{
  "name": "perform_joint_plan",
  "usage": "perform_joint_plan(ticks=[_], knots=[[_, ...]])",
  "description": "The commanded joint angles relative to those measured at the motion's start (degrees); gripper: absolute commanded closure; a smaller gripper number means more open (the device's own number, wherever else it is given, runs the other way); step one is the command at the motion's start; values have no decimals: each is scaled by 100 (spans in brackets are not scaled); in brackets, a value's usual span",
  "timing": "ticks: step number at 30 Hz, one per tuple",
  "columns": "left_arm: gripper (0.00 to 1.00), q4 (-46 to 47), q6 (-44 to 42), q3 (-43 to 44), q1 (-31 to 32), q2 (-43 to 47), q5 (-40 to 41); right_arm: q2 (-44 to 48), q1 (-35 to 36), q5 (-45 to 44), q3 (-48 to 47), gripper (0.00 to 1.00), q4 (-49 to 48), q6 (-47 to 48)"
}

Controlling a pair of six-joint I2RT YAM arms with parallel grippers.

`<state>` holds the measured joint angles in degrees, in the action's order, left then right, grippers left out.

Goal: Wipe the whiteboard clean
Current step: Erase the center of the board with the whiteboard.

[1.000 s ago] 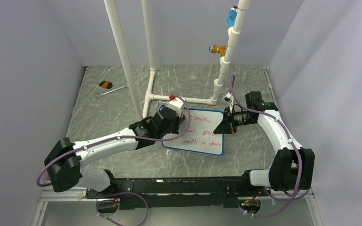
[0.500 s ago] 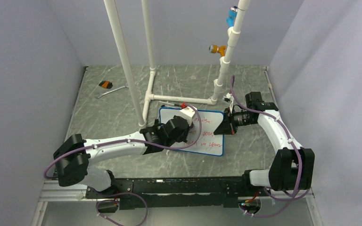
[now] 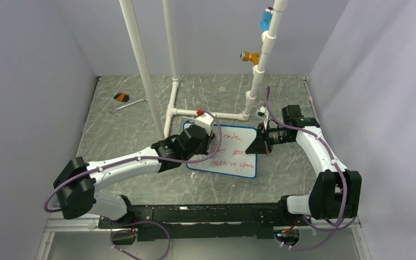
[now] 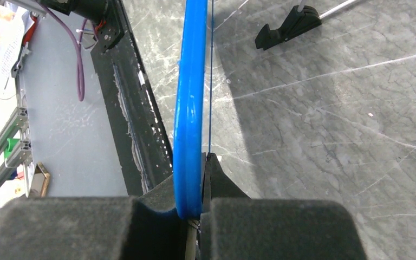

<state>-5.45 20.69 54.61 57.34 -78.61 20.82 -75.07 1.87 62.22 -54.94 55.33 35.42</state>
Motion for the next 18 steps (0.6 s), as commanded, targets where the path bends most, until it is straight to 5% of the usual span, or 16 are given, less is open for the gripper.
perform_joint_plan(ticks=[1, 8, 18], knots=[[100, 166, 21, 40, 173, 1, 80, 26, 82, 61, -149, 100, 215, 312], [100, 136, -44, 300, 528, -314, 267, -7, 82, 69, -166, 100, 232, 325], [100, 69, -315, 200, -274, 106, 185, 11, 80, 63, -159, 100, 218, 322]])
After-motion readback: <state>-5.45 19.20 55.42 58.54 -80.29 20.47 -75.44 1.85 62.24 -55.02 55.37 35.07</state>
